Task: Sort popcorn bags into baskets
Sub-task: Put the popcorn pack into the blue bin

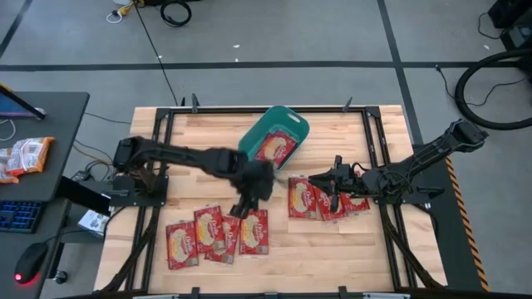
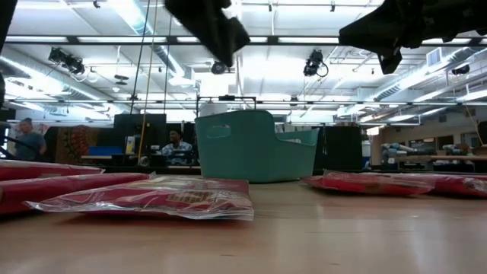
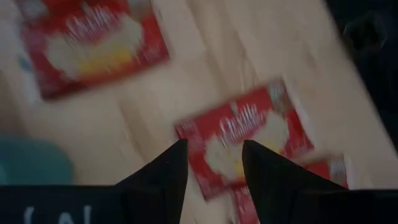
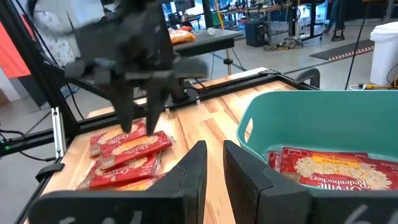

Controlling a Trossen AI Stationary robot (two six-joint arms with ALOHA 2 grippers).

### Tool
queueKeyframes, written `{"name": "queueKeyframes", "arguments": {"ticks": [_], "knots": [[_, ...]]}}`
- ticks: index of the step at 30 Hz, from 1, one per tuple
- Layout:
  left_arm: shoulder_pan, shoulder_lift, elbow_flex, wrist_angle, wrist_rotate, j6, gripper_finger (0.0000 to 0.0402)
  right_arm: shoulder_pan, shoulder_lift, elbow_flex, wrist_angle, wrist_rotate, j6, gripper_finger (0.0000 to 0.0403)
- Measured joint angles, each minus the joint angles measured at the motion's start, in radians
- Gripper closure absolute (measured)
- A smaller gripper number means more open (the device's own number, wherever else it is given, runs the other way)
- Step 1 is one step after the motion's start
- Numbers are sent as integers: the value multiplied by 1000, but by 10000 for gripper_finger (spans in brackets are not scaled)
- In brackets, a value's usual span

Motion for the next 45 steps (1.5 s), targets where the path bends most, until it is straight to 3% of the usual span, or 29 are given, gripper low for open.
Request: {"name": "queueKeyframes", "arguments": {"ticks": [5,14,23,35,45], "knots": [[-110,0,-1,-75,-100,-42,246,0,0,0,2,0,1,344],[-254,0,-1,-170,-163,-131,247,0,0,0,2,0,5,344],[-356,14,0,-213,-214,-505,247,-4,0,0,6,1,-22,344],[-523,122,-1,-229,-281,-904,247,-99,0,-1,191,8,-263,344],[-570,194,0,-237,-345,-1202,219,-188,0,-1,224,-92,-346,344]]}}
